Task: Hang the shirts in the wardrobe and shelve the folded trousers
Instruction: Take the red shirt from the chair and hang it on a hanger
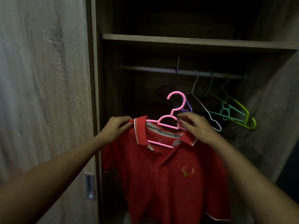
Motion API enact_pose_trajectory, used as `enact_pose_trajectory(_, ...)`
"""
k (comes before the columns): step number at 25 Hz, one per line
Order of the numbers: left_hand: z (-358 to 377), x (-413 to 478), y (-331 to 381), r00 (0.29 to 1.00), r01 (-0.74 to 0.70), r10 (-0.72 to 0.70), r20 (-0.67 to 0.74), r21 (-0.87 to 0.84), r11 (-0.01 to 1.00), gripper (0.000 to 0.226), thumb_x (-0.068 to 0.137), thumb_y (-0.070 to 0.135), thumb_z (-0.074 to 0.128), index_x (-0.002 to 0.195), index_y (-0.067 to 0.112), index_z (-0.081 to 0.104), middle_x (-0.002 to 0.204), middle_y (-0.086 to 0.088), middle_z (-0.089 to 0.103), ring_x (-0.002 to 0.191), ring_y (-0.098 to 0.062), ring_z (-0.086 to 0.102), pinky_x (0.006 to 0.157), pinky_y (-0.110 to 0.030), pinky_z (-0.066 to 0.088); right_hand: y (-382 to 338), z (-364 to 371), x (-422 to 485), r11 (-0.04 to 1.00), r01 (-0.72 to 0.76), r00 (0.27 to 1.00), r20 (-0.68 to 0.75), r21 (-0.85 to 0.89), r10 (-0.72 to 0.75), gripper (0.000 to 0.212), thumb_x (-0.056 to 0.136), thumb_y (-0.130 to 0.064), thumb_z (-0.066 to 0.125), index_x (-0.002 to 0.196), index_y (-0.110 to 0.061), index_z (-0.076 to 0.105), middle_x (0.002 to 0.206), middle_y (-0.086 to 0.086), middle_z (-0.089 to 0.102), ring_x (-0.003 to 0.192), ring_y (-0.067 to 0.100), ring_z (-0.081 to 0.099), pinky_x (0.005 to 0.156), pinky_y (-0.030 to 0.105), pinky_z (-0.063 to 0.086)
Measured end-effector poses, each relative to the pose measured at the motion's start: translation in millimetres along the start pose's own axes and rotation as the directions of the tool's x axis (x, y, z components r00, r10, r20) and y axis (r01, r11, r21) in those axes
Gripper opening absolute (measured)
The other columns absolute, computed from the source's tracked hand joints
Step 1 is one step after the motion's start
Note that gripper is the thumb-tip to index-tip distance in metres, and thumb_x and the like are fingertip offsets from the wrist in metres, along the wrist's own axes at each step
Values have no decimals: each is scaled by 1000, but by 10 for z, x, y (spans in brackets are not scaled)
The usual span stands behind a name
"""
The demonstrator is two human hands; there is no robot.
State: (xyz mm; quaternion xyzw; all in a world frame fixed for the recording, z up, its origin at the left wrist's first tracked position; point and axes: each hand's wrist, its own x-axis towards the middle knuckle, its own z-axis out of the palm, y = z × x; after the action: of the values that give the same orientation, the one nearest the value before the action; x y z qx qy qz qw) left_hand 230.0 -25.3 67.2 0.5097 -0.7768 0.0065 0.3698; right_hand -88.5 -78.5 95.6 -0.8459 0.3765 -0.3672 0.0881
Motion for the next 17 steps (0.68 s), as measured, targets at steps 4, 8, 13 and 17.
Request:
enact_pose_trajectory(4,-43,61,-95,997,74,-75,-37,-29,997,18,96,19,51,104,24,66,97,7,68,92,5,62,76,-14,47,323,-309,-181,991,-136,952,277,17,126,5,87,-20,65,86,-18,69,88,5,70,81,12,61,83,41,52)
enact_pose_trajectory(8,-55,193,-74,990,126,-131,-52,-98,987,16,96,20,52,102,25,66,98,4,69,90,0,63,77,-21,47,62,-392,-300,897,-236,949,286,374,131,10,88,-16,60,87,-8,65,83,5,65,74,9,58,68,23,48)
enact_pose_trajectory(13,-63,494,42,919,274,-297,-260,-121,954,35,95,16,53,129,10,58,132,-9,60,124,-19,53,103,-27,38,-344,-413,-18,676,-412,909,225,611,351,14,91,-13,56,85,-3,65,63,8,65,48,12,58,49,19,47)
enact_pose_trajectory(17,-119,480,227,922,276,-308,-234,-160,948,44,95,14,53,138,7,47,146,-11,46,137,-21,40,111,-26,27,-747,-255,602,625,-368,907,118,689,403,23,88,3,52,70,-6,63,43,0,63,37,6,58,42,13,47)
